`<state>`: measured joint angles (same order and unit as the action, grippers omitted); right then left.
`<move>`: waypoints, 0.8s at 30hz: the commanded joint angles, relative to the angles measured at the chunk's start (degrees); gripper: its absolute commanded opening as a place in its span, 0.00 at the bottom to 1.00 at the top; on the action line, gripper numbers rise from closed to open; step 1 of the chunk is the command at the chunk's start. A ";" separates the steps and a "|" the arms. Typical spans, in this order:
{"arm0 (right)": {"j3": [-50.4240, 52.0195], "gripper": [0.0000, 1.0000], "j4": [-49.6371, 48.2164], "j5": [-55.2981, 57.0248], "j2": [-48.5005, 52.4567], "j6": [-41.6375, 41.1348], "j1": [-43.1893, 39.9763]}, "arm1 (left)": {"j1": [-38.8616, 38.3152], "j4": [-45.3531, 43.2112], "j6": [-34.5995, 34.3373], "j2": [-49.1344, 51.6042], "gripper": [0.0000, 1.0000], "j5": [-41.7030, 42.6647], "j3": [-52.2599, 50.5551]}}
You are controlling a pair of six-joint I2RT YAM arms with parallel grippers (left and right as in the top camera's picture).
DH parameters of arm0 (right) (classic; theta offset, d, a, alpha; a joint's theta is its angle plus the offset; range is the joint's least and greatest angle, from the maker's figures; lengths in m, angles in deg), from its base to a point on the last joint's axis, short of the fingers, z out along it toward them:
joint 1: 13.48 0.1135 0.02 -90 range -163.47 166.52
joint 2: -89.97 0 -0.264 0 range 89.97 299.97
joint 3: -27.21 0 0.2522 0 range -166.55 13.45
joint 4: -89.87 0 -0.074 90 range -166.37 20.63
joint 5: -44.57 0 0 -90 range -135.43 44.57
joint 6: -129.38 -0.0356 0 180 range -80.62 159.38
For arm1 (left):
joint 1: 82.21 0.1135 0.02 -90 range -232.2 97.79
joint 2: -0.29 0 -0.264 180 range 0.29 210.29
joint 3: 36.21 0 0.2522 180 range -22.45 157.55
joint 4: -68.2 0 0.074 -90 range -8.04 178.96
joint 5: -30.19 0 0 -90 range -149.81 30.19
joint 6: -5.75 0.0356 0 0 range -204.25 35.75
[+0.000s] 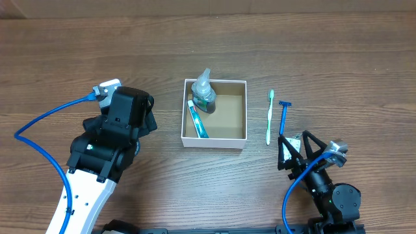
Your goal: Pack container
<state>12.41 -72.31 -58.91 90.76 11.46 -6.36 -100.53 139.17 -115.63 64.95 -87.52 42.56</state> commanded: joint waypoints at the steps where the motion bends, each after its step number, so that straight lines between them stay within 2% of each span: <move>1: -0.13 1.00 0.39 -3.56 -0.63 -1.25 -0.37 | 0.31 -0.26 0.55 0.24 1.00 -0.76 0.81; 8: -10.32 1.00 11.32 -1.51 3.41 1.42 -0.44 | 0.31 -0.24 0.55 0.28 1.00 -0.76 0.81; 11: -19.02 1.00 20.09 2.40 10.25 2.34 -0.44 | 0.31 -0.26 0.55 0.31 1.00 -0.76 0.81; 20: -48.65 1.00 46.56 8.15 36.24 14.93 -0.44 | 0.31 -0.24 0.55 0.48 1.00 -0.76 0.81; 24: -56.96 1.00 57.05 15.21 46.56 15.19 -0.44 | 0.31 -0.24 0.55 0.48 1.00 -0.79 0.81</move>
<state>-38.19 -20.49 -50.97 130.19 23.33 -6.38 -100.53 139.22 -115.63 65.08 -87.52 42.56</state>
